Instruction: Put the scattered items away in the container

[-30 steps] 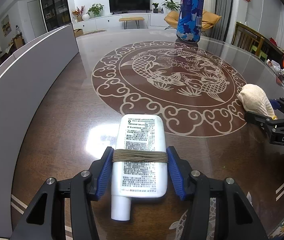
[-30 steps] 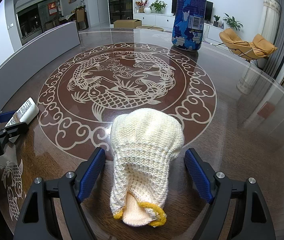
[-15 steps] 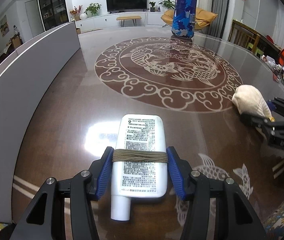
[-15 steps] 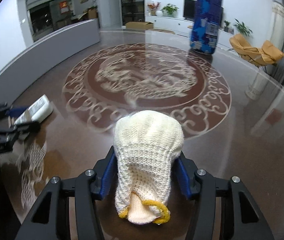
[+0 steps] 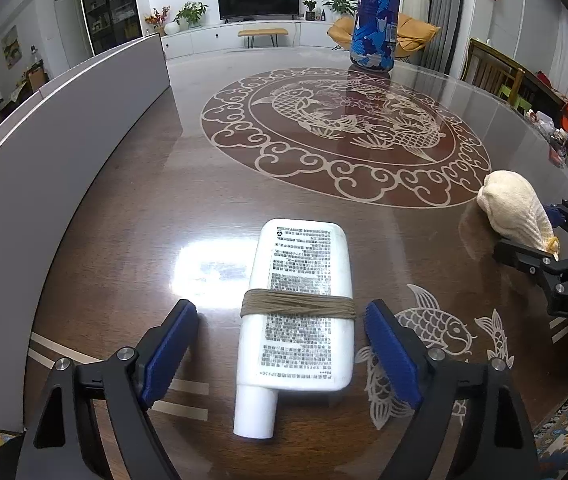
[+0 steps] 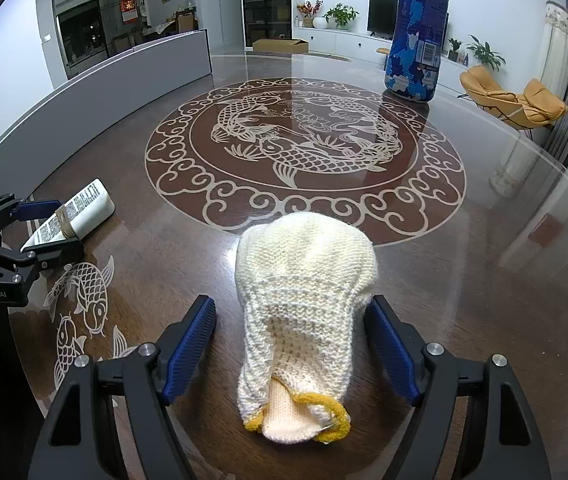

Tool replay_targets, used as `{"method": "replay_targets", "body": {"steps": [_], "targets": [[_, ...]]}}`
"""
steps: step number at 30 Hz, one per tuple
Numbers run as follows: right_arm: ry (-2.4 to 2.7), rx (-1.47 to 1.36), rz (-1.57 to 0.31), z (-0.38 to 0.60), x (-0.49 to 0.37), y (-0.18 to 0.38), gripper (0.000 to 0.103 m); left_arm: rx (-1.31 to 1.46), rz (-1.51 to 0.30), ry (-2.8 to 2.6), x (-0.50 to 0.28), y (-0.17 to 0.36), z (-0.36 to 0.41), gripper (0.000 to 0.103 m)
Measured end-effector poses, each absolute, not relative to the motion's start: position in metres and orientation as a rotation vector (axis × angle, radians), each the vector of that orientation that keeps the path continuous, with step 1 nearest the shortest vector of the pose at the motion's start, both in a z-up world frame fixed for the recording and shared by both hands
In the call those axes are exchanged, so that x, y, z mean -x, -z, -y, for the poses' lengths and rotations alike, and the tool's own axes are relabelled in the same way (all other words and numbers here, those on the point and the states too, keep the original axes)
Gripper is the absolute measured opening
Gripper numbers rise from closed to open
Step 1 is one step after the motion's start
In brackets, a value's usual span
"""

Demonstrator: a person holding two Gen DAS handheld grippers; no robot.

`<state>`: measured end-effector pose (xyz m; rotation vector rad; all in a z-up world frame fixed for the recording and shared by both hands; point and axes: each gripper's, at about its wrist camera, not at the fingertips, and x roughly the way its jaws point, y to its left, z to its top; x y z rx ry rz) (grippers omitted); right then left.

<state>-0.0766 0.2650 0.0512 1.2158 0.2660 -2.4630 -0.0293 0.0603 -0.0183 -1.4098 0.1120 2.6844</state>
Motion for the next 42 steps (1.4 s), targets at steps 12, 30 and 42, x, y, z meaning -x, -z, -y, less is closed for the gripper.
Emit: {"method": "replay_targets", "body": {"steps": [12, 30, 42], "targets": [[2.456, -1.232, -0.280, -0.2639, 0.0779, -0.0490, 0.091, 1.413, -0.080, -2.725, 0.0310, 0.0219, -0.0551, 0.103], [2.450, -1.248, -0.289, -0.2633, 0.0797, -0.0469, 0.100, 1.381, -0.074, -2.742, 0.0281, 0.0228, -0.0551, 0.103], [2.452, -1.255, -0.286, -0.2642, 0.0804, -0.0460, 0.102, 1.375, -0.072, -2.745, 0.0275, 0.0224, -0.0552, 0.103]]}}
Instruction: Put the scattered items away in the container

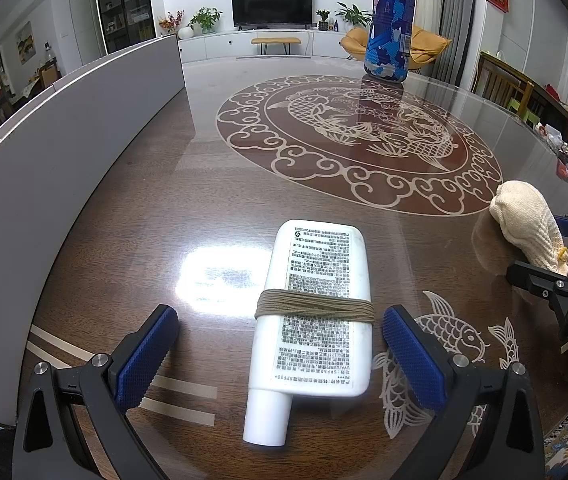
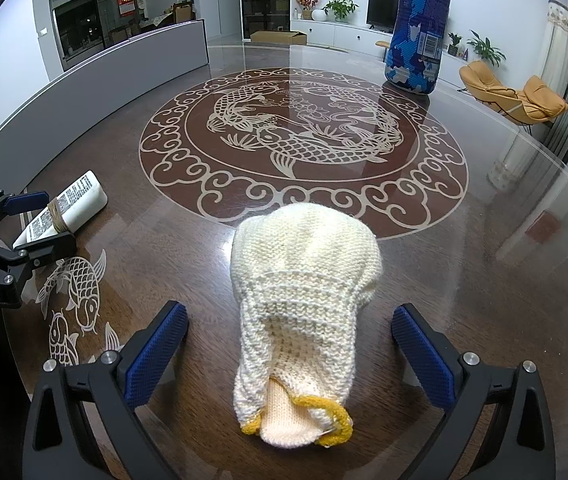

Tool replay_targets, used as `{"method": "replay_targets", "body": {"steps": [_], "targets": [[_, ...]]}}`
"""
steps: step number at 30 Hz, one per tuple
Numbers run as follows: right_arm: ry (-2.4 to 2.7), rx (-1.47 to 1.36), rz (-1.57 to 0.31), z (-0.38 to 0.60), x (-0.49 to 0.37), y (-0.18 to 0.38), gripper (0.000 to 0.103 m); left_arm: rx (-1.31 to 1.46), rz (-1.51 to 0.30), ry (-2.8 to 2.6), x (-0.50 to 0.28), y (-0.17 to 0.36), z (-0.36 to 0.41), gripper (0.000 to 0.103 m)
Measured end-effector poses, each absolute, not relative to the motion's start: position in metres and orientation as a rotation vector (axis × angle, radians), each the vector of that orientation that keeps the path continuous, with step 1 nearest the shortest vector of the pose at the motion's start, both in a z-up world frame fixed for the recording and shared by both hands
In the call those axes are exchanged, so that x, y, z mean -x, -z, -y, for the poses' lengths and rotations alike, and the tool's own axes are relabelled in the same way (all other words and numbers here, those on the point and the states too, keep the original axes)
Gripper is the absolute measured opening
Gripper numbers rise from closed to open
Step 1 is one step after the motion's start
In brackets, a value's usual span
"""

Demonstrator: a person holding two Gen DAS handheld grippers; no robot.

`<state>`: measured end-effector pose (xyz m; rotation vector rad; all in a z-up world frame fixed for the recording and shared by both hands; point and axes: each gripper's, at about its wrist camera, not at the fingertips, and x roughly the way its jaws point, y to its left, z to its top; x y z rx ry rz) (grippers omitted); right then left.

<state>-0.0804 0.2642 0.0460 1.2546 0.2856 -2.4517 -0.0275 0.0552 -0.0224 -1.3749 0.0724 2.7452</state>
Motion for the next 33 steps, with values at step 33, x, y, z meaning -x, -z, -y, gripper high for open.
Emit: {"method": "replay_targets", "body": {"steps": [33], "targets": [[2.348, -1.353, -0.298, -0.266, 0.096, -0.057, 0.099, 1.443, -0.200, -2.521, 0.041, 0.019, -0.077, 0.103]]}}
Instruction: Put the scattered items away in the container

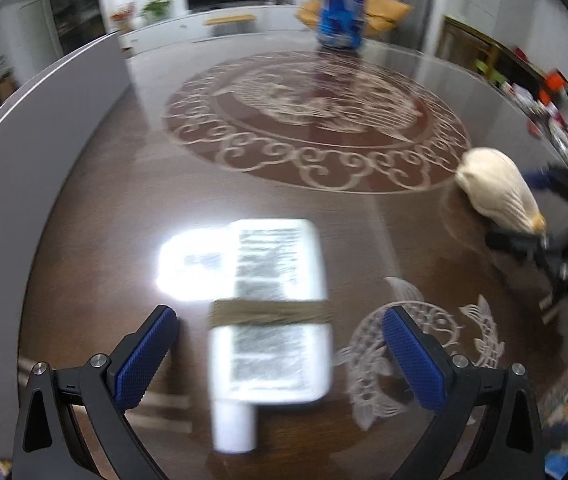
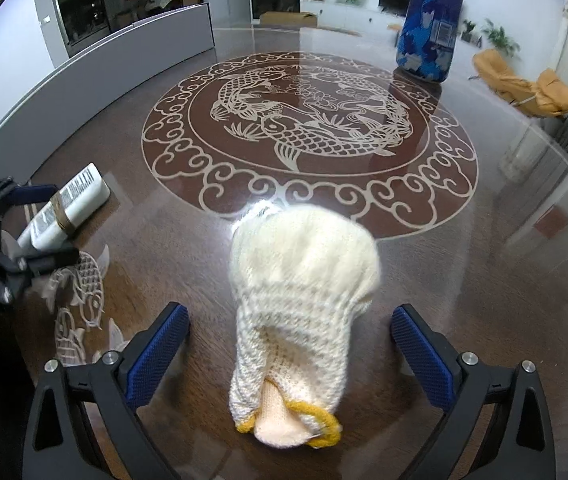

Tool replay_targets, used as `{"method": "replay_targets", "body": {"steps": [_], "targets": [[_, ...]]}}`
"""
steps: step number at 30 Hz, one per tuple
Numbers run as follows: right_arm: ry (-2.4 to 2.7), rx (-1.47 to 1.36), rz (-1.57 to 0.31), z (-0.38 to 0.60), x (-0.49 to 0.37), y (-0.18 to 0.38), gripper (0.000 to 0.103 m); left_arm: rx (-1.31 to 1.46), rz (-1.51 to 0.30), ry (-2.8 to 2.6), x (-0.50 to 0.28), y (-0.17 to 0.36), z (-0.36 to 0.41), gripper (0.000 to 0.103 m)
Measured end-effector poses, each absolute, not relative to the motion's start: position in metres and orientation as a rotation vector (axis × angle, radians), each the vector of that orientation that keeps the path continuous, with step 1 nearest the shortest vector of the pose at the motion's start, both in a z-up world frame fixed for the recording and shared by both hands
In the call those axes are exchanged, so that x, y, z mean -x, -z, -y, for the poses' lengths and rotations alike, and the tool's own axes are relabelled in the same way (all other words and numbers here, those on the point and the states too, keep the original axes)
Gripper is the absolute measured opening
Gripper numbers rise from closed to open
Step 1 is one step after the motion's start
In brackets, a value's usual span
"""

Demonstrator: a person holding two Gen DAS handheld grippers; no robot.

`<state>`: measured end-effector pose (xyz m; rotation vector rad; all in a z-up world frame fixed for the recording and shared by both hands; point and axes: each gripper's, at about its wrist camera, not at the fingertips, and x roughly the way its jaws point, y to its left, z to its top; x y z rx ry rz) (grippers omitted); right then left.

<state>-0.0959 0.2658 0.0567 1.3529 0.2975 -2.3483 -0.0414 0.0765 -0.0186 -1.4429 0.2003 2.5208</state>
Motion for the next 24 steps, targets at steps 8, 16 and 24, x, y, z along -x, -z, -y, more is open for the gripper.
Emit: {"method": "replay_targets", "body": {"steps": [8, 16, 24], "targets": [[2.298, -1.446, -0.327, -0.272, 0.103, -0.072, 0.047, 1.389, -0.207, -2.494, 0.050, 0.001, -0.085, 0.052], [2.304, -1.352, -0.299, -0.267, 0.080, -0.107, 0.047, 1.313, -0.025, -2.532, 0.027, -0.041, -0.041, 0.052], [2.235, -1.206, -0.334, -0.201, 0.095, -0.143, 0.047, 1.209, 0.108, -2.673, 0.024, -0.128, 0.053, 0.052]]}}
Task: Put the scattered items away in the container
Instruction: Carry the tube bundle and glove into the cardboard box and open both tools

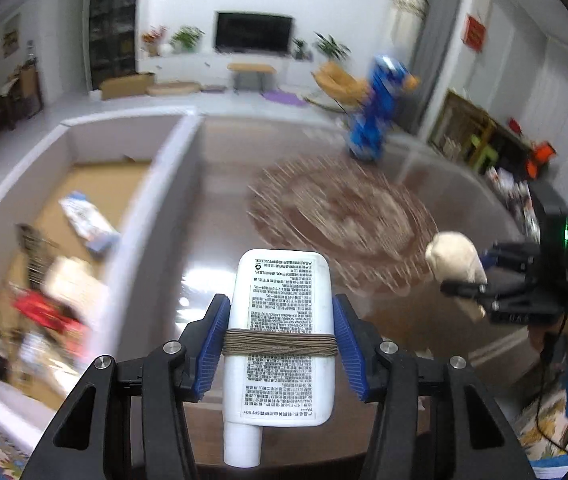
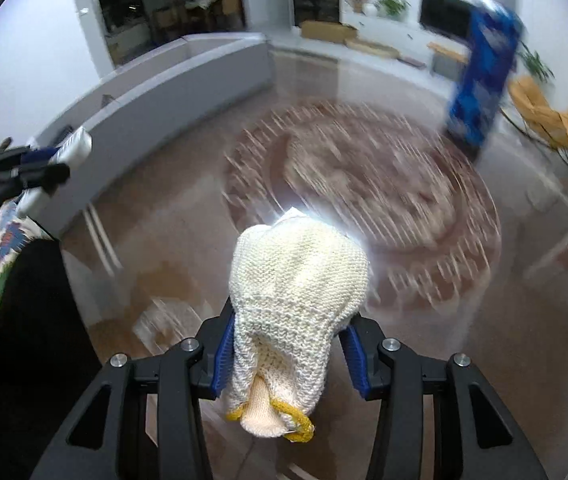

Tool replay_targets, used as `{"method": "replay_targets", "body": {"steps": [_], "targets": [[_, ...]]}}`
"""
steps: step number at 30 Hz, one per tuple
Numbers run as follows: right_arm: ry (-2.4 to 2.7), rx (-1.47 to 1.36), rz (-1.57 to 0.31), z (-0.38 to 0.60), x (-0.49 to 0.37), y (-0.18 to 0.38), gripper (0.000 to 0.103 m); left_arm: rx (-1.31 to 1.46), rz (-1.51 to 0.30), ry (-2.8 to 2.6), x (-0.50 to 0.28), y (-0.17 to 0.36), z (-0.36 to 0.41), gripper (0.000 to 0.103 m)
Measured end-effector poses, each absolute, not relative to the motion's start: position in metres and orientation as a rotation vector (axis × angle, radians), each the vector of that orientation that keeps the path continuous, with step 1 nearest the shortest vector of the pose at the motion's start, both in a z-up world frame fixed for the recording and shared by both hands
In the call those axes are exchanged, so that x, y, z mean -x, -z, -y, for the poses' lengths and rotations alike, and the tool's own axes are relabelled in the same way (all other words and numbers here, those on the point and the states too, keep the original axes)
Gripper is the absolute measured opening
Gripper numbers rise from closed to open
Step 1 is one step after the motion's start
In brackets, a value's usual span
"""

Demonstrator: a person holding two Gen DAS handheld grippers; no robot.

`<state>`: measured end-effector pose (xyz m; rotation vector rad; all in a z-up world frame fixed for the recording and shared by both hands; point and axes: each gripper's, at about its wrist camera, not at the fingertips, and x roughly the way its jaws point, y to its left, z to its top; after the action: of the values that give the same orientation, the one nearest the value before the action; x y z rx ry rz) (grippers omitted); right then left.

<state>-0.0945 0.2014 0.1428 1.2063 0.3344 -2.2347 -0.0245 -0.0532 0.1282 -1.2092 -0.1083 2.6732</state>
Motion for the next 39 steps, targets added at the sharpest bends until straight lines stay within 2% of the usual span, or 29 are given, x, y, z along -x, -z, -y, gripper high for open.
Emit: {"method": "replay_targets", "body": {"steps": [7, 13, 17, 22, 31, 33, 35, 36, 38, 39], "targets": [[2.147, -0.925, -0.339, -0.086, 0.121, -0.227, 0.047, 1.218, 0.152, -2.883, 0.052, -0.182, 0.167, 0.052], [2.035, -0.810, -0.297, 0.027, 0.148, -0.266, 0.047, 1.311, 0.273, -2.955, 0.087, -0.174, 0.241, 0.052], [1.984, -0.802, -0.377, 0.099, 0.167, -0.252, 0.047, 1.421, 0.329, -2.934, 0.107, -0.143, 0.267, 0.052], [1.936, -0.897, -0.479, 0.164, 0.195, -0.207, 0.047, 1.579, 0.327, -2.879, 0.126, -0.102, 0.283, 0.052], [1.859, -1.061, -0.600, 0.208, 0.204, -0.137, 0.049, 1.770, 0.346, -2.825, 0.134, -0.054, 0.298, 0.052], [1.855, -1.078, -0.619, 0.212, 0.204, -0.126, 0.056, 1.799, 0.356, -2.806, 0.133, -0.046, 0.298, 0.052], [1.865, -1.073, -0.626, 0.214, 0.206, -0.119, 0.091, 1.827, 0.350, -2.795, 0.134, -0.043, 0.295, 0.053], [1.870, -1.065, -0.619, 0.214, 0.206, -0.119, 0.094, 1.826, 0.333, -2.805, 0.135, -0.044, 0.293, 0.056], [1.882, -1.056, -0.596, 0.212, 0.207, -0.123, 0.095, 1.813, 0.318, -2.838, 0.135, -0.049, 0.291, 0.086], [1.896, -1.052, -0.583, 0.208, 0.207, -0.129, 0.095, 1.798, 0.305, -2.867, 0.134, -0.053, 0.289, 0.090]]}}
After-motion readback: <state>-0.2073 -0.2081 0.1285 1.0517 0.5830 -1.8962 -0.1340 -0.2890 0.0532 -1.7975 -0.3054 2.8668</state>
